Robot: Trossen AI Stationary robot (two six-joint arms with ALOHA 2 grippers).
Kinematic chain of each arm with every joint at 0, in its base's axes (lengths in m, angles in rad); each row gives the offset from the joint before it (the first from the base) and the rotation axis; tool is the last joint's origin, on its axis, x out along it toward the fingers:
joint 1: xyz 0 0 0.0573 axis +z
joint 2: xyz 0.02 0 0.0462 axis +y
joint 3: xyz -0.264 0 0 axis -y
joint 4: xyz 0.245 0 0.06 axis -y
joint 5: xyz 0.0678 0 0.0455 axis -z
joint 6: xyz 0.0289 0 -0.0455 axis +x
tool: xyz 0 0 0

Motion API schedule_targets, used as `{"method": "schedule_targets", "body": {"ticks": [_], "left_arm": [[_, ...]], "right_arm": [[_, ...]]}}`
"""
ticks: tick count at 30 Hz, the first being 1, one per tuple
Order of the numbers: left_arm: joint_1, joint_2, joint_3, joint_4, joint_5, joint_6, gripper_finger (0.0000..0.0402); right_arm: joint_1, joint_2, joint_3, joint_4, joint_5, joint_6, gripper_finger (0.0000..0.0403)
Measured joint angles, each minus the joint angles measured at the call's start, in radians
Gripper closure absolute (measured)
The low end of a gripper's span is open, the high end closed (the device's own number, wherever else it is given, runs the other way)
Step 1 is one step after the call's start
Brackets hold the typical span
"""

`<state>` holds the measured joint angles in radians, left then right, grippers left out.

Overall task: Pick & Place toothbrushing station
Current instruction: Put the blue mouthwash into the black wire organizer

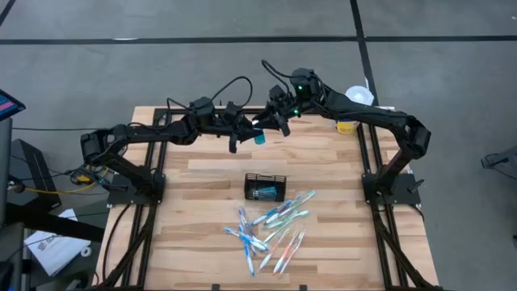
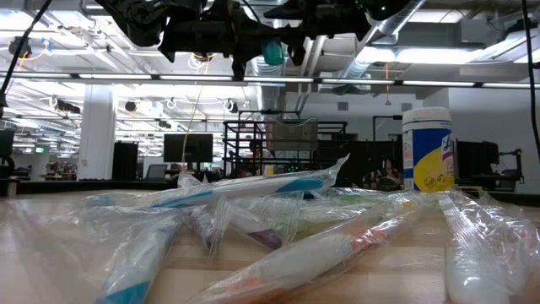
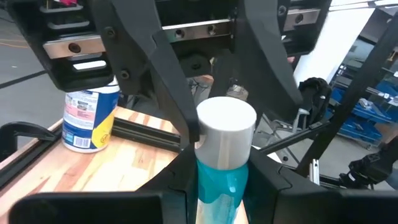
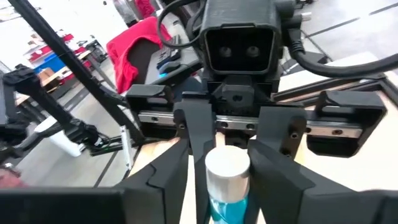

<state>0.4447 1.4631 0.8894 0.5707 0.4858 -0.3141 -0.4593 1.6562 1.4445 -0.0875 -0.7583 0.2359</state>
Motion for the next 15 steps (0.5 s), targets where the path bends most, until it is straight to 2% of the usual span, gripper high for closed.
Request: {"method": "schedule_targets", "body": {"ticks": [6, 15], "left_arm": [[0.005, 0.0, 0.0, 0.001, 0.003, -0.002, 0.0324], [0.005, 0.0, 0.0, 0.007, 0.002, -0.007, 0.0324]], "right_arm": [[0.004, 0.0, 0.0, 0.004, 0.0, -0.008, 0.0233], [0.004, 0.0, 0.0, -0.004, 0.001, -0.013, 0.0274]]}}
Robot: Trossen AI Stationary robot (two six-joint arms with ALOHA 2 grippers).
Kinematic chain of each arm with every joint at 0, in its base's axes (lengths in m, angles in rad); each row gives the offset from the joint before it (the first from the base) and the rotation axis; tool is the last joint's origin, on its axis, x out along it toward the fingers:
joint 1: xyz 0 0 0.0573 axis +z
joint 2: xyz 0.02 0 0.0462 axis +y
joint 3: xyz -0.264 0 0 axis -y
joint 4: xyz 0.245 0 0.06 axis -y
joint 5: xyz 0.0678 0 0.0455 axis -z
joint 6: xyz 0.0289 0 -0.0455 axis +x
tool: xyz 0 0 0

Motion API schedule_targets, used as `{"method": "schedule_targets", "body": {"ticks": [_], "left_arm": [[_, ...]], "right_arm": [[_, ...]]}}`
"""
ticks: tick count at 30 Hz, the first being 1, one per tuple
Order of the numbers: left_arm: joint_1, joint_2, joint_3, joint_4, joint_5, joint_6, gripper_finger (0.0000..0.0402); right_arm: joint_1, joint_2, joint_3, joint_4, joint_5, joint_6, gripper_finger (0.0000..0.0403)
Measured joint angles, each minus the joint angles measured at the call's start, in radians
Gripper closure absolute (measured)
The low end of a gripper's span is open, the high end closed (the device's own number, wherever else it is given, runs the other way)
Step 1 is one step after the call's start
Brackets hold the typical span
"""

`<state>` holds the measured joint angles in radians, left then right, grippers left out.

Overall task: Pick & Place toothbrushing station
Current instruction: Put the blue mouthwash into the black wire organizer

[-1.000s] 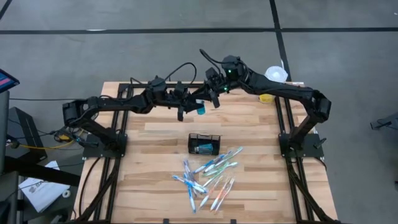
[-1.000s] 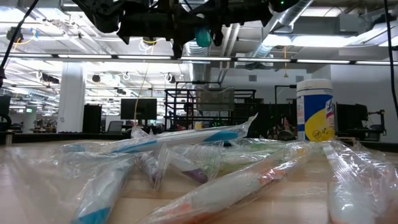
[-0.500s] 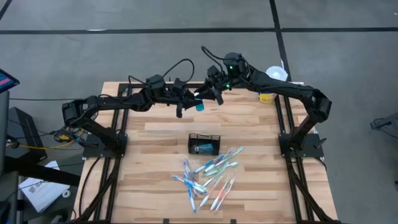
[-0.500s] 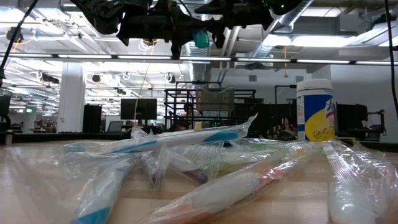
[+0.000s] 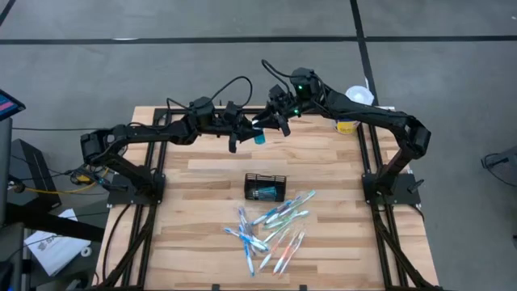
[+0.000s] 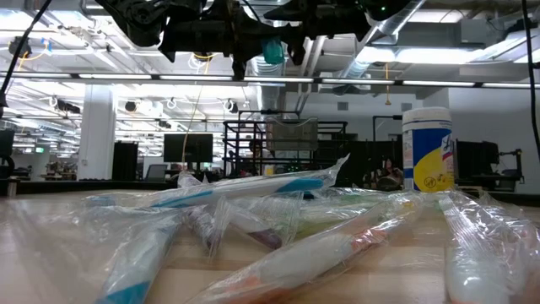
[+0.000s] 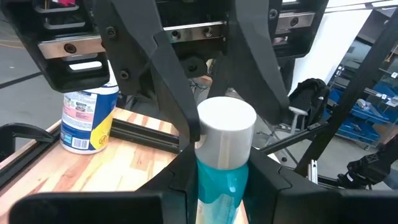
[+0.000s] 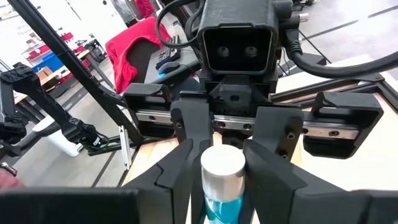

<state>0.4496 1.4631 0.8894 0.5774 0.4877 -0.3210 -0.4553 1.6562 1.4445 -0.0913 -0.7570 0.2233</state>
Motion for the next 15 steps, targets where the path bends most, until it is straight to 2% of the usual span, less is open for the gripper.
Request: {"method": "schedule_targets", "body": {"ticks": [6, 15], "left_arm": [[-0.001, 0.0, -0.001, 0.002, 0.0, -0.004, 0.0324], [0.004, 0.001, 0.014, 0.019, -0.008, -0.009, 0.0324]], "right_arm": [[0.002, 0.0, 0.0, -0.015, 0.0, -0.017, 0.0278], [0.002, -0.001, 0.0, -0.02, -0.005, -0.017, 0.0253]]}}
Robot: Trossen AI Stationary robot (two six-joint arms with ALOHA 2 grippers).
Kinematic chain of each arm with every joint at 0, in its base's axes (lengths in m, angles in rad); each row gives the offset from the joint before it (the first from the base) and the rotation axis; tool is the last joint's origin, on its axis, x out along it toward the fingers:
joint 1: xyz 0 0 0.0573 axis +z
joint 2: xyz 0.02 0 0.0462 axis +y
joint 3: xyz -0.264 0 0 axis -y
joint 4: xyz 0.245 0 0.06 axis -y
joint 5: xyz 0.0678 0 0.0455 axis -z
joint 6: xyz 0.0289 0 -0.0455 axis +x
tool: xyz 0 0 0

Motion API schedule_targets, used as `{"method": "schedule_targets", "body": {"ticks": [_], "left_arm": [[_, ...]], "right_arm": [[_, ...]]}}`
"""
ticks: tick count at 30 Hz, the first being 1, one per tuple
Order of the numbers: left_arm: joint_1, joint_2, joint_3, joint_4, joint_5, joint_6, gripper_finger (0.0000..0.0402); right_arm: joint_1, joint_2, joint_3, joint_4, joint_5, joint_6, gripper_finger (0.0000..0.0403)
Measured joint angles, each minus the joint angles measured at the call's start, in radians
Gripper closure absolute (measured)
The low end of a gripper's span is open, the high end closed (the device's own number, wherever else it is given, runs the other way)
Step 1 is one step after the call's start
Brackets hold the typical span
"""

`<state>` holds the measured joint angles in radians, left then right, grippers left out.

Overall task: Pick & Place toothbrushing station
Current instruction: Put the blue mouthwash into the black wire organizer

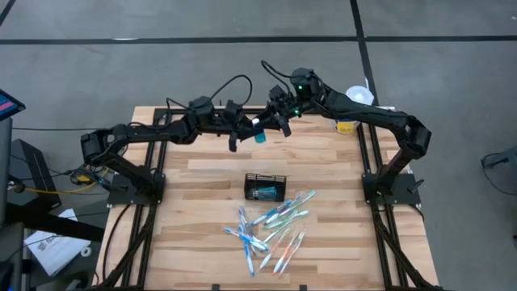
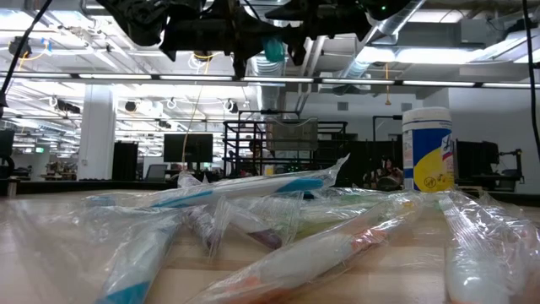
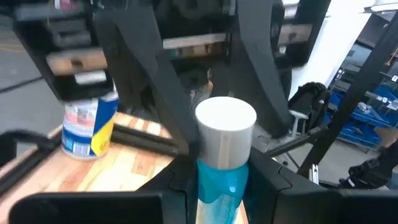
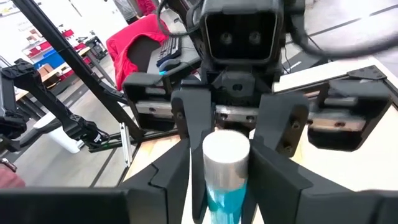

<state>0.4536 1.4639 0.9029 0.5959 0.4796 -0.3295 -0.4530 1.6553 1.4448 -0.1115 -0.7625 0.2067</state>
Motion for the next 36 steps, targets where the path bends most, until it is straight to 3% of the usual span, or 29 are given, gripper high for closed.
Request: {"method": "schedule_targets", "body": {"ticks": [6, 16, 22, 30, 36], "left_arm": [[0.001, 0.0, 0.008, 0.001, 0.0, -0.001, 0.0324], [0.004, 0.0, 0.009, 0.005, 0.014, -0.014, 0.0324], [0.005, 0.0, 0.009, 0.008, 0.015, -0.01, 0.0324], [0.025, -0.001, 0.014, -0.043, 0.01, 0.016, 0.0206], [0.027, -0.002, 0.014, -0.048, 0.014, 0.039, 0.0186]], "right_arm": [[0.0, -0.001, 0.0, 0.0, -0.002, 0.0, 0.025], [0.0, -0.001, 0.0, 0.0, 0.004, -0.031, 0.0319], [-0.001, -0.001, 0.0, 0.0, 0.006, -0.057, 0.0321], [-0.003, 0.001, -0.002, 0.017, 0.009, -0.068, 0.0321], [-0.013, -0.001, -0.002, 0.02, 0.004, -0.068, 0.0321]]}}
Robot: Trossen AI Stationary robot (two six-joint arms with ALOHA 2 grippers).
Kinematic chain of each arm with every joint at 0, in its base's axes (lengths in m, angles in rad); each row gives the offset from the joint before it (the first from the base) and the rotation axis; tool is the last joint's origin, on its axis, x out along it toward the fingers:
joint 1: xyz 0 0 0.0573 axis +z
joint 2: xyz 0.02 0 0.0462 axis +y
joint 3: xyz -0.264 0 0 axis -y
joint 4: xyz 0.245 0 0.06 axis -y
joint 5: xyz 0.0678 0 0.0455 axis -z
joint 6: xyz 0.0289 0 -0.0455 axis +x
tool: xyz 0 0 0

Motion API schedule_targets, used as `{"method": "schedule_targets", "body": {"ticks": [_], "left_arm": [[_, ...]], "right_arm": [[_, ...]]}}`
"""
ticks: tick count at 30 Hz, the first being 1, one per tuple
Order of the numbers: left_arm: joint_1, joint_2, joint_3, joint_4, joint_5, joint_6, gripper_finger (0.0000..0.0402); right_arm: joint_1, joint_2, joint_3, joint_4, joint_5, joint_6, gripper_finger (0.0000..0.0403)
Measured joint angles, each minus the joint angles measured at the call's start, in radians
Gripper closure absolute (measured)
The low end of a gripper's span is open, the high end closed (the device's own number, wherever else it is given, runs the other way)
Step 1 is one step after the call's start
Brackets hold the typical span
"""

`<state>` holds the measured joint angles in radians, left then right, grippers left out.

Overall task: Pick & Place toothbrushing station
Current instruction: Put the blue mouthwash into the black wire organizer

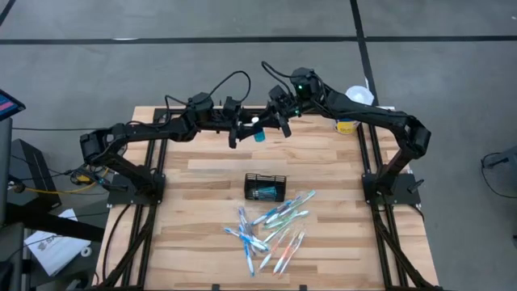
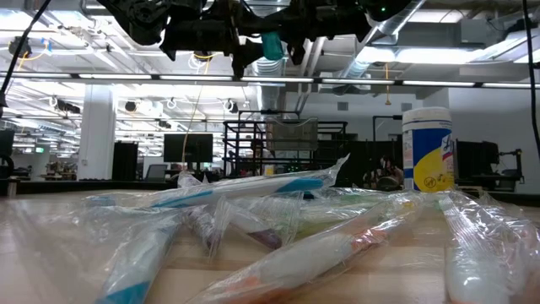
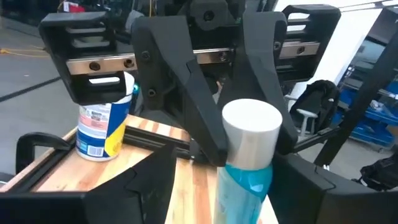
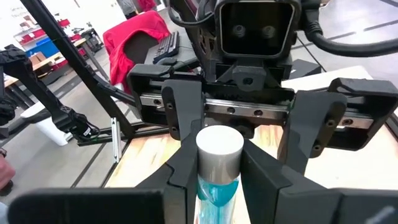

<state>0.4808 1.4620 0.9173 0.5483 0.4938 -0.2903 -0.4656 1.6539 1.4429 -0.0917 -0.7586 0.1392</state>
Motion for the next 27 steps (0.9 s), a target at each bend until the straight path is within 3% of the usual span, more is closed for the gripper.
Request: {"method": "schedule_targets", "body": {"ticks": [7, 12, 17, 22, 27], "left_arm": [[0.0, 0.001, -0.003, -0.063, 0.099, 0.003, 0.021], [0.007, 0.001, -0.002, -0.115, 0.116, 0.025, 0.0223], [0.069, -0.003, -0.003, -0.311, 0.068, 0.151, 0.0225], [0.128, -0.003, -0.003, -0.326, 0.026, 0.213, 0.0225], [0.191, -0.003, -0.003, -0.321, 0.024, 0.23, 0.0225]], "right_arm": [[-0.053, -0.007, 0.07, -0.058, -0.01, -0.043, 0.0321], [-0.097, -0.01, 0.128, -0.211, -0.002, -0.108, 0.0321], [-0.088, -0.081, 0.129, -0.394, 0.11, -0.196, 0.0321], [0.005, -0.158, 0.062, -0.337, 0.267, -0.136, 0.0321], [0.117, -0.26, -0.191, -0.055, 0.431, 0.05, 0.0321]]}}
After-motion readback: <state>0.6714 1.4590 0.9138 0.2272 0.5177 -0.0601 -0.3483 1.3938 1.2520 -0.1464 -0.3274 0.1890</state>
